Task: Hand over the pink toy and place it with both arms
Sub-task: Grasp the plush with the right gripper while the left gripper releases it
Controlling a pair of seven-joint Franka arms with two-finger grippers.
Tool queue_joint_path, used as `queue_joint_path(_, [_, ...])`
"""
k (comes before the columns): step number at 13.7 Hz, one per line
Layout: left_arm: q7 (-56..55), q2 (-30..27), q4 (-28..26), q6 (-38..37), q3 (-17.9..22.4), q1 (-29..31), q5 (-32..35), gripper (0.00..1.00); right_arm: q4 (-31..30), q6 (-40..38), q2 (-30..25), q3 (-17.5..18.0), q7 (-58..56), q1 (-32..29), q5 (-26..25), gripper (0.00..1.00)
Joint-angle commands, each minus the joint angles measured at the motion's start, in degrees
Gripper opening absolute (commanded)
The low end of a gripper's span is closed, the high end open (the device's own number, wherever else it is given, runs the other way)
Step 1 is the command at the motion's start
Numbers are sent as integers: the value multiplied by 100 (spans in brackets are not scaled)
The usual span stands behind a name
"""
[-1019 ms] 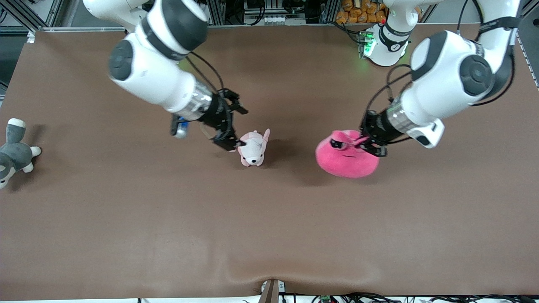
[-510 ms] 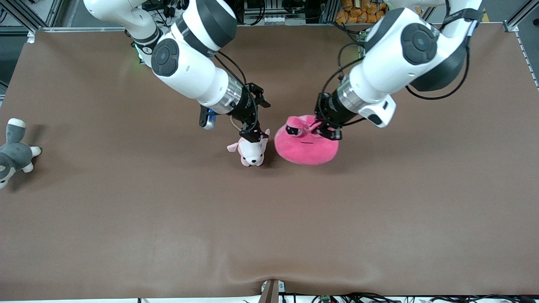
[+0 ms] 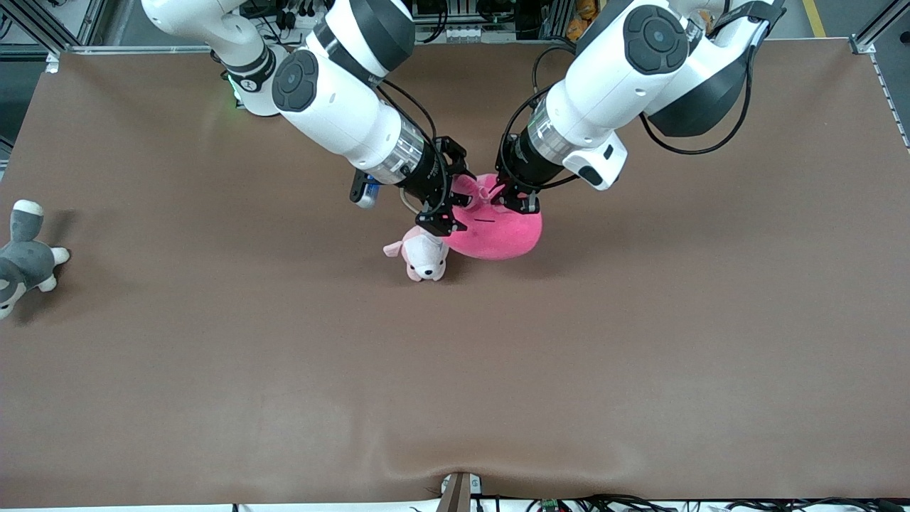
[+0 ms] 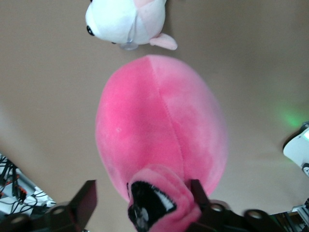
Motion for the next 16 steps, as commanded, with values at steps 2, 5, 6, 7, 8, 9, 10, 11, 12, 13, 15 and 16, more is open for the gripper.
queue_joint_path(2, [-151,53,207,-71,-4,3,-50,0,46,-5,54,-60,-139,65,68,0])
queue_joint_path(5, [-134,44,207,-80,-4,11,-24,0,81,-207,89,-77,-123,-84,112,0])
queue_joint_path(6, [-116,35,207,-80,5,29,3,55,107,-224,71,-77,-62,-180,121,0])
queue_joint_path(7, [-90,18,216,-80,5,46,38,89,125,-242,54,-86,-17,-303,121,0])
queue_joint_path(8, [-64,-17,216,-97,5,55,108,100,142,-277,45,-77,-26,-434,139,0])
queue_joint_path(9, [15,-70,216,-167,5,81,195,100,256,-460,36,-77,-26,-575,130,0])
queue_joint_path(10, [190,-114,225,-385,13,108,309,100,457,-871,36,-95,0,-733,113,0])
queue_joint_path(11, [487,-158,303,-614,22,125,458,100,676,-1623,27,-121,-8,-961,8,0])
queue_joint_path(12, [899,-202,382,-929,48,152,564,100,818,-2405,19,-130,-78,-1268,-167,0])
queue_joint_path(13, [1469,-220,470,-1298,66,265,644,100,906,-2918,18,-121,-287,-1523,-473,0])
queue_joint_path(15, [2568,-377,541,-1853,66,660,688,100,960,-3134,1,-148,-858,-1927,-600,0])
queue_joint_path(16, [3165,-517,541,-2038,66,888,688,100,916,-3151,18,-148,-1139,-2226,-599,0])
